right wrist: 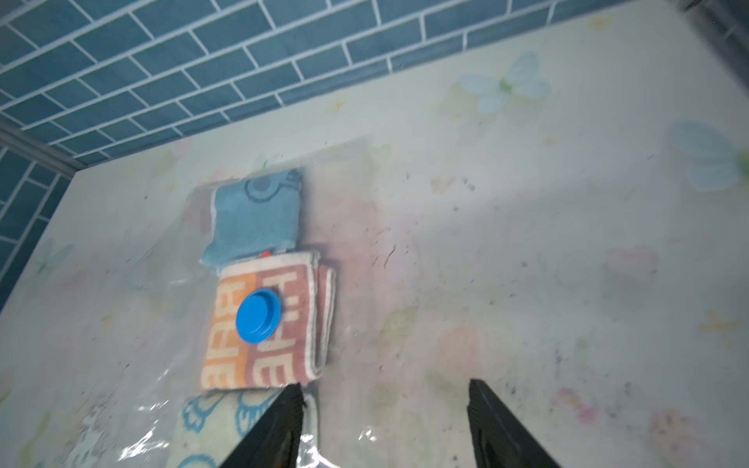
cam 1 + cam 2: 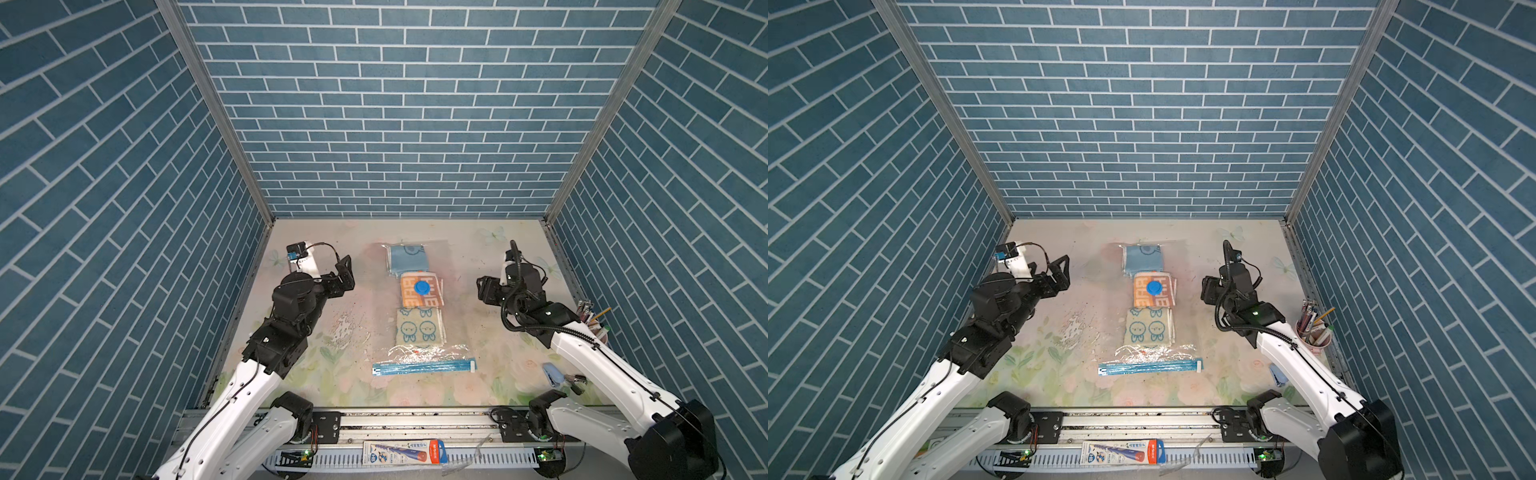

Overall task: Place the folded towel into the vacuum bag
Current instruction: Adjust the vacuum bag at the center of the board, then reset both arms

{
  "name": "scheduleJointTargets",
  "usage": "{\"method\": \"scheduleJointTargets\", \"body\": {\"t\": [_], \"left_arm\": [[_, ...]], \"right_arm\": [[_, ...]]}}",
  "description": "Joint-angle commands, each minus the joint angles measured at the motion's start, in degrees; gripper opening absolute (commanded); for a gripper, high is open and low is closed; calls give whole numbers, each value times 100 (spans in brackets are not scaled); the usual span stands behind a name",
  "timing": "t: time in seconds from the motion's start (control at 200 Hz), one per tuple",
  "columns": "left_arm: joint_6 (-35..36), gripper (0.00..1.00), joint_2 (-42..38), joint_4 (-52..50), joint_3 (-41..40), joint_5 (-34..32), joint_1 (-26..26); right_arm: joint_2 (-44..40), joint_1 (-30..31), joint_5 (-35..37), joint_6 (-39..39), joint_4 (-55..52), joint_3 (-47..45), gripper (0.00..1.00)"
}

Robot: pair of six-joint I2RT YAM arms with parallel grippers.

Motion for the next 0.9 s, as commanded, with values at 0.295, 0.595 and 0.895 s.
{"method": "scheduleJointTargets", "body": {"t": [0.295,0.595,0.895], "left_arm": [[1521,99,155,1305,-1339,-333,1981],[1517,100,1230,2228,-2147,-600,2100],[1587,100,2561,3726,-2539,-30,2166]], "right_arm": [[299,-498,2020,-2964,4124,-1182,82],[1307,-1124,2450,-3158,5851,-2234,82],[2032,-1511,2244,-2730,6212,-2462,81]]}}
